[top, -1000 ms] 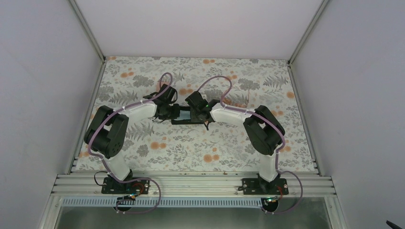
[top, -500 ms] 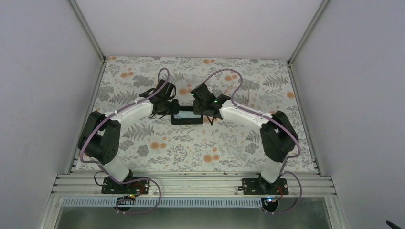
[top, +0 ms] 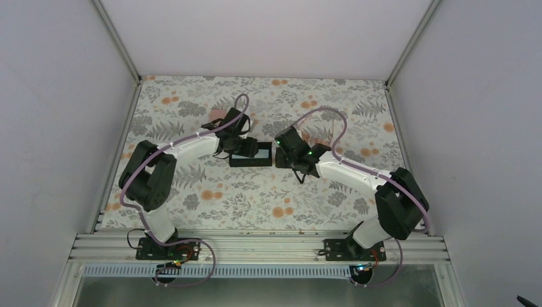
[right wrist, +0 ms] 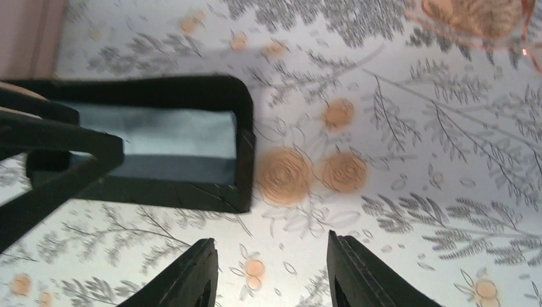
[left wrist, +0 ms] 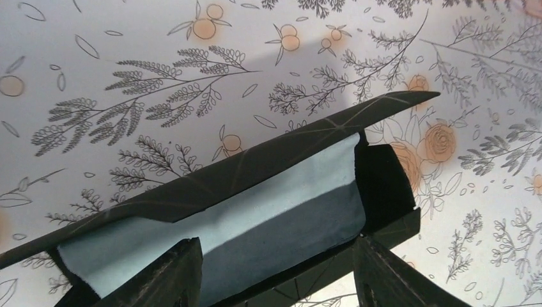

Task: Organize the sunglasses
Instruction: Place the glasses cleaning cloth in the sunglasses case.

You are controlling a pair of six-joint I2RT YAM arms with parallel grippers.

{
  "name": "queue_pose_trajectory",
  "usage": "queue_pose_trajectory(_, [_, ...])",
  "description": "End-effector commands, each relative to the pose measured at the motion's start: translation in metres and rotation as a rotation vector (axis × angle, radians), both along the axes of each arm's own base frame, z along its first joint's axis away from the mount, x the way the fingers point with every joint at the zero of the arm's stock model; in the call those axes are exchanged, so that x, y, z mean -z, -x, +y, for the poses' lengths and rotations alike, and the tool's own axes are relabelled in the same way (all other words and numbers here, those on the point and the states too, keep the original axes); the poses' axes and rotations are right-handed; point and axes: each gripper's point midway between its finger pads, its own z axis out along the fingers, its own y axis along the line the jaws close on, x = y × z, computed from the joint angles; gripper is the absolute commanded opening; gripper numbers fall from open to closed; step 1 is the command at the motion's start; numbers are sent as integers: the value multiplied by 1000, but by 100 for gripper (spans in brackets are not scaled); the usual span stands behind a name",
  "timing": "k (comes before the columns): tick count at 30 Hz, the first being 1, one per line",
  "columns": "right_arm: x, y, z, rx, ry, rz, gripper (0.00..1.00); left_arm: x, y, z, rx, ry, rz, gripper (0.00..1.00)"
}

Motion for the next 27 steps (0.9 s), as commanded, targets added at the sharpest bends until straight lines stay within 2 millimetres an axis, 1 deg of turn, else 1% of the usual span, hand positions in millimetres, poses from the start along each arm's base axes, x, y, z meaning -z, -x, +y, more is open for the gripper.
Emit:
queue_pose_trajectory(1, [7,7,-10,29,-27,10,46,5,-9,-8,38,-18,-27,59])
queue_pose_trajectory(2, [10,10,-11,28,-27,16,46,9,-10,-6,27,-30,-21,56])
queue_pose_trajectory(6, [17,14,-15,29,-20,31,45,25,-9,2,-20,-68,3,39])
queue_pose_trajectory(11, [18,12,-14,29,-17,28,44,39,-11,19,-97,-137,12,32])
queue_pose_trajectory(14, [18,10,-14,33,-15,25,44,49,-8,28,-136,-182,37,29])
queue_pose_trajectory(18, [15,6,-13,49,-19,12,44,54,-3,37,-165,-217,59,28])
queue_pose_trajectory(20, [12,0,-16,79,-9,0,44,57,-1,42,-179,-239,71,29])
queue_pose_trajectory(24, [6,-21,-34,178,23,-40,44,58,5,47,-195,-256,86,28])
queue_pose_trajectory(27, [-4,-39,-50,242,22,-69,45,60,8,52,-219,-270,99,29])
